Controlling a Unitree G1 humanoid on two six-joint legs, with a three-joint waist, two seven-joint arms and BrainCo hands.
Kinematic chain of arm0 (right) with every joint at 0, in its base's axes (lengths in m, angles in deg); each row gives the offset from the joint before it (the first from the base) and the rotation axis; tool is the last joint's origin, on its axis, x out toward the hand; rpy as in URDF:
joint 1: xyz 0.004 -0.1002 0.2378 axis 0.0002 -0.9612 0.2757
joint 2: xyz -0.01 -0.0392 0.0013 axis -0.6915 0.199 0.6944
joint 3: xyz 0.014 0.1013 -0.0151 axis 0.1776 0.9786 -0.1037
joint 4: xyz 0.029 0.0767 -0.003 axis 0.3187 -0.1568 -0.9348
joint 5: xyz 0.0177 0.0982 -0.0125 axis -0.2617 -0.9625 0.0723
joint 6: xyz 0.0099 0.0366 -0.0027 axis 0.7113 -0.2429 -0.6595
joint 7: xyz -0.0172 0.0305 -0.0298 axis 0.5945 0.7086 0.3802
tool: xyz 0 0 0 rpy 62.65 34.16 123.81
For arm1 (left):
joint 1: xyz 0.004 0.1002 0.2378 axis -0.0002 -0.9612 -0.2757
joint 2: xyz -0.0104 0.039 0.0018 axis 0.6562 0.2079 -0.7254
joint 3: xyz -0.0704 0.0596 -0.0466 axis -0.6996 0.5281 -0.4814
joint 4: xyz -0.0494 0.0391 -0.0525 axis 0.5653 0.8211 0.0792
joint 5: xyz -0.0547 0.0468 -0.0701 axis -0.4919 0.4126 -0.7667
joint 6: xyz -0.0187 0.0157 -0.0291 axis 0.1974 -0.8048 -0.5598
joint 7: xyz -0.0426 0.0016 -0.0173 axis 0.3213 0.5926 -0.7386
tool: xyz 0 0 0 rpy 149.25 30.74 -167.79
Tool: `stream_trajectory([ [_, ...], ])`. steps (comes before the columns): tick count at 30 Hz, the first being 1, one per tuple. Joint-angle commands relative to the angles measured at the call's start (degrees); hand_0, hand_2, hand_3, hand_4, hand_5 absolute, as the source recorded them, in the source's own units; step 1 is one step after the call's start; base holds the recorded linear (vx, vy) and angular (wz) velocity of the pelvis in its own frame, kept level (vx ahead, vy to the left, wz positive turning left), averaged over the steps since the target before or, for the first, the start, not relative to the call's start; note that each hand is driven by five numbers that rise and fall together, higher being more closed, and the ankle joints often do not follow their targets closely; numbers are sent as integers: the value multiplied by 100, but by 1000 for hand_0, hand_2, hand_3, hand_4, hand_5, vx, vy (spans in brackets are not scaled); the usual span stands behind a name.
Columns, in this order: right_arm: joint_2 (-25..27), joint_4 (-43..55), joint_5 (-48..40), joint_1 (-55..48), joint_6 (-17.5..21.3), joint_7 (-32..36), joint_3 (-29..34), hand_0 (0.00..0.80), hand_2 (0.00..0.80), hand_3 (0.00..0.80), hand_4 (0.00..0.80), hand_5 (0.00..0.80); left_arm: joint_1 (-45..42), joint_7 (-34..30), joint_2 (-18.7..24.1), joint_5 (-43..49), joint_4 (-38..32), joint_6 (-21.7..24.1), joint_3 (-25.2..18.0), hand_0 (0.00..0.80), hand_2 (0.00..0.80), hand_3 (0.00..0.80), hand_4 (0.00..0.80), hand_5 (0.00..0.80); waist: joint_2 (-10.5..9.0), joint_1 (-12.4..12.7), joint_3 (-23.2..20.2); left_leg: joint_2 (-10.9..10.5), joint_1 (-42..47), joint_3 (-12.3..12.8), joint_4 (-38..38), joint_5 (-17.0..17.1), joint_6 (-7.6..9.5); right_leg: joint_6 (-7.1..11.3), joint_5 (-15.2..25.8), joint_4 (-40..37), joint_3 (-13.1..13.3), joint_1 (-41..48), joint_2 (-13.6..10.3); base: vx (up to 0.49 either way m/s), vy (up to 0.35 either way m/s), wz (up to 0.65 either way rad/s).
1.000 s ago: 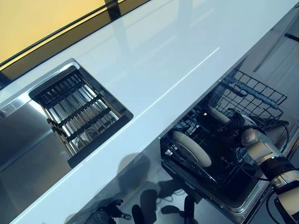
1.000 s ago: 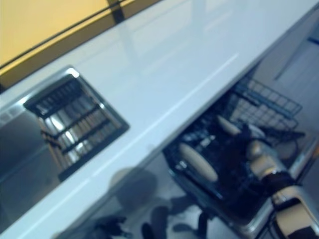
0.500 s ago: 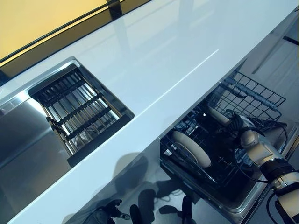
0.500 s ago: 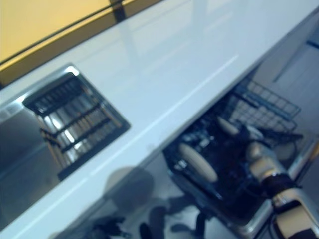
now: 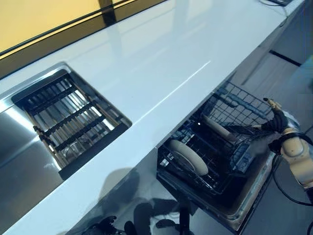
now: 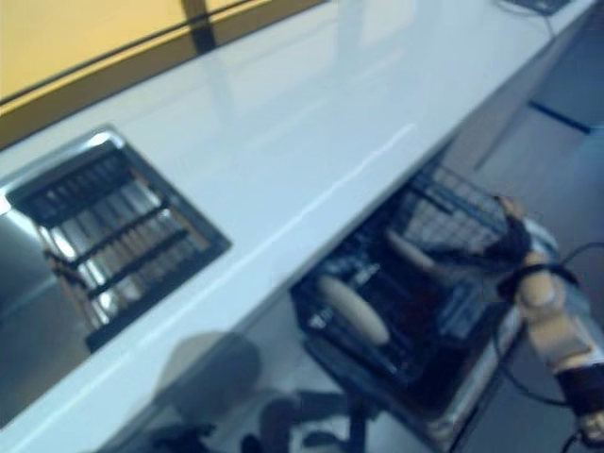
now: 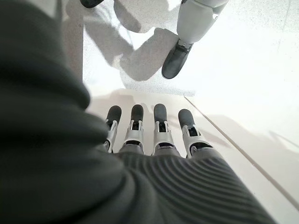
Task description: Take plates into dishwasher
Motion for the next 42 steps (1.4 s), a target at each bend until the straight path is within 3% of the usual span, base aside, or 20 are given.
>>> stream_trajectory([
  [1,590,398,-117,-239,254,-390,443,0,0,0,0,0,-96,105,-14,249,354,99,-8,0,0,0,0,0,-3,-73,-522,455,-25,96,-7,-85,-247,318,-566,472,70,52,13,17,-2,-7],
  [7,638,307,-1013,-620,247,-984,990,0,0,0,0,0,-163,140,-43,224,483,182,-9,0,0,0,0,0,-1,-190,-623,467,64,196,-7,-145,-248,320,-598,438,157,115,22,6,-1,-11],
  [15,88,-165,-2638,-1187,674,-1453,1679,0,0,0,0,0,-129,161,-114,91,596,243,81,0,0,0,0,0,140,-386,-669,422,151,319,-7,-206,-253,341,-636,480,281,103,-63,5,16,-4],
  [19,-297,-671,-3627,-1278,1043,-1461,1827,0,0,0,0,0,-86,143,-194,-83,663,347,263,0,0,0,0,0,373,-506,-592,344,107,334,-7,-173,-262,340,-670,581,397,-9,-136,14,89,-13],
  [23,-487,-1347,-3954,-1100,1403,-1402,1767,0,0,0,0,0,-14,172,-316,-274,671,473,427,0,0,0,0,0,605,-545,-436,271,-13,284,-7,-124,-294,323,-622,537,482,-131,-181,-15,103,-8],
  [30,-851,-1994,-4658,-976,1548,-1336,1540,0,0,0,0,0,93,179,-369,-455,528,469,552,0,0,0,0,0,900,-587,-171,132,-54,345,-7,-178,-240,338,-574,535,531,-296,-319,-9,64,-13],
  [37,-1186,-2708,-6245,-754,2034,-1028,1563,0,0,0,0,0,274,132,-389,-709,538,681,730,0,0,0,0,0,1277,-619,101,-48,-195,321,-7,-159,-218,362,-705,825,630,-566,-521,-29,69,-5],
  [42,-1347,-2992,-6402,-728,2075,-640,1479,0,0,0,0,0,366,137,-449,-784,532,763,811,0,0,0,0,0,1476,-634,207,-113,-294,265,-7,-92,-222,352,-745,958,652,-689,-600,-30,35,-5],
])
